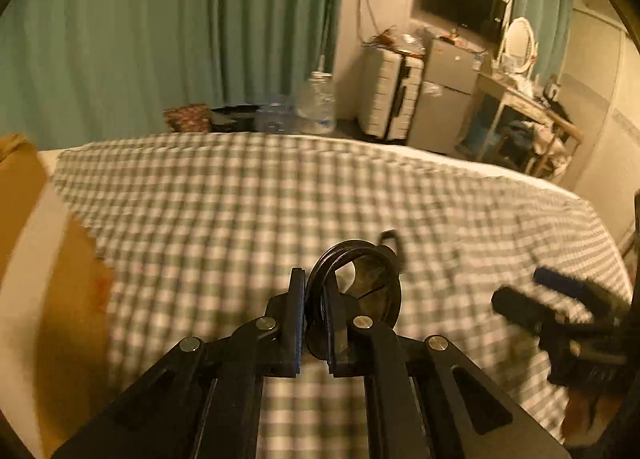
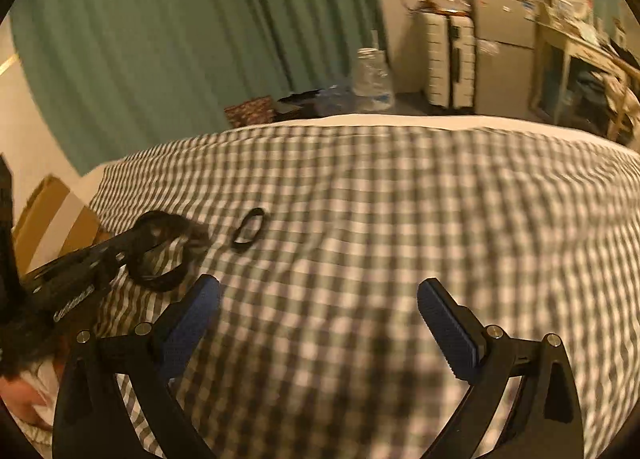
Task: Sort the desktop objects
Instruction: 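Grasp the case's strap loop with the right tool while the left holds the case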
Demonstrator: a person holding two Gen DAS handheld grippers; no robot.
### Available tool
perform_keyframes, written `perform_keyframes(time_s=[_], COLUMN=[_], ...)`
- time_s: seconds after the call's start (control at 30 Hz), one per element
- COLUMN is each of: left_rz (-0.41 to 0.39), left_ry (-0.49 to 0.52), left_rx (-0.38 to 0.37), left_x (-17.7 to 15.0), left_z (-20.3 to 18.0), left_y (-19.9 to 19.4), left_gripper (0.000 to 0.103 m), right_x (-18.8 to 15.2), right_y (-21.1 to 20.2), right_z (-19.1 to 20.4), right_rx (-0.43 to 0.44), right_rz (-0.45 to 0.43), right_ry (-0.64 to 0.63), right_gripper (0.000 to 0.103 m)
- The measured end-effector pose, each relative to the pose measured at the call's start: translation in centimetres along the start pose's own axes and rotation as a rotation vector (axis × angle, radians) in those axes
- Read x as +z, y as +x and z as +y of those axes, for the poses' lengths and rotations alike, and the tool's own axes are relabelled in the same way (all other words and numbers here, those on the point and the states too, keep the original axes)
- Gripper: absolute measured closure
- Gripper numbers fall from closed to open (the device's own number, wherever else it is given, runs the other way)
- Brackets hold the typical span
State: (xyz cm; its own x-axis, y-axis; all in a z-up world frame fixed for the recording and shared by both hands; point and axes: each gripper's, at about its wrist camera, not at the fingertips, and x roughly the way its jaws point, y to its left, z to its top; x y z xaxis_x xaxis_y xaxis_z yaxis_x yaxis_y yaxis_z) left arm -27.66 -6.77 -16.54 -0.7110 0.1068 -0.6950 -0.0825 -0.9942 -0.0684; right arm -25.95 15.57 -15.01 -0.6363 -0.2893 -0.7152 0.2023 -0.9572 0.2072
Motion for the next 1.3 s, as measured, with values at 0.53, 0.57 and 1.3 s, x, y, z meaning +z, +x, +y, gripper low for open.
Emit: perform_keyframes(time_s=[0.53, 0.57, 1.3], left_rz=[0.091, 0.087, -0.035], left_ry=[-0.024, -0.030, -0.061], left_rx=[0.014, 0.010, -0.125], left_x=[-2.7, -2.7, -1.5], left_z=[3.8, 3.8, 0.2], left_y=[5.5, 5.3, -14.8], left_gripper=[0.089, 0.093, 0.093], right_x=[2.8, 2.6, -4.1], right_y=[9.4, 9.1, -13.2], right_z=[4.7, 4.4, 6.8], right_rx=[-0.106, -0.087, 0.030], right_rz=[0.073, 0.080, 0.031], right_ry=[-0.084, -0.079, -0.035], right_gripper=[0.070, 0.096, 0.098])
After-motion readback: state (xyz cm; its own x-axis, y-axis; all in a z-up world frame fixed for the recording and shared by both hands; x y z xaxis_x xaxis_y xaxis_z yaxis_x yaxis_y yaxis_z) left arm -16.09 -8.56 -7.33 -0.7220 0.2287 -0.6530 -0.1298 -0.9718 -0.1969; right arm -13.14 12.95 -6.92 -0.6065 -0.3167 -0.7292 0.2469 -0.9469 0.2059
